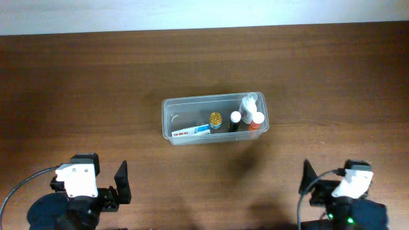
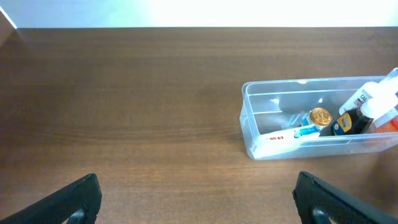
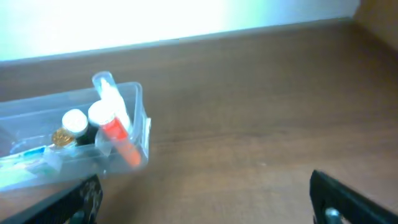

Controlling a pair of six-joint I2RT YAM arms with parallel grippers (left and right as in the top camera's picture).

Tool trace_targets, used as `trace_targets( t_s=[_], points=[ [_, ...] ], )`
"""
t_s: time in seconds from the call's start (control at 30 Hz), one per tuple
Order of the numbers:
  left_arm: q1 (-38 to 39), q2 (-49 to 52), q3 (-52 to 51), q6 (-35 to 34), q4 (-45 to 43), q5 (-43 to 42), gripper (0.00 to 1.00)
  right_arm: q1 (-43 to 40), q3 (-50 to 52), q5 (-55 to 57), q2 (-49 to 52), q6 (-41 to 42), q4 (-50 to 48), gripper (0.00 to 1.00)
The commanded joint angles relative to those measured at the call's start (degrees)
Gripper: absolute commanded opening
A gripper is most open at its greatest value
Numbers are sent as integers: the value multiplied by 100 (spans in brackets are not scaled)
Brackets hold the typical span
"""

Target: Pack container

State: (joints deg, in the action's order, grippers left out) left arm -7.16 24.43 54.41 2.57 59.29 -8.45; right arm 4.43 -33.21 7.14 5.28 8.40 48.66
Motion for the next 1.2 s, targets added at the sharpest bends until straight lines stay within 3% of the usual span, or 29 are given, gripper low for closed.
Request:
trace_targets(
  t_s=[0.0, 0.27, 0.43, 1.17],
  points=[
    [2, -28, -24, 94, -7, -79, 100, 0, 1115, -203, -483, -284, -1032, 98],
    [2, -28, -24, 94, -7, -81, 99, 0, 3318, -306, -507, -1014, -4695, 98],
    [2, -28, -24, 94, -7, -79, 99, -7, 3289, -238, -507, -1696, -4439, 98],
    [2, -28, -24, 94, -7, -79, 99, 4, 3289, -518, -503, -1716, -4419, 98]
  ],
)
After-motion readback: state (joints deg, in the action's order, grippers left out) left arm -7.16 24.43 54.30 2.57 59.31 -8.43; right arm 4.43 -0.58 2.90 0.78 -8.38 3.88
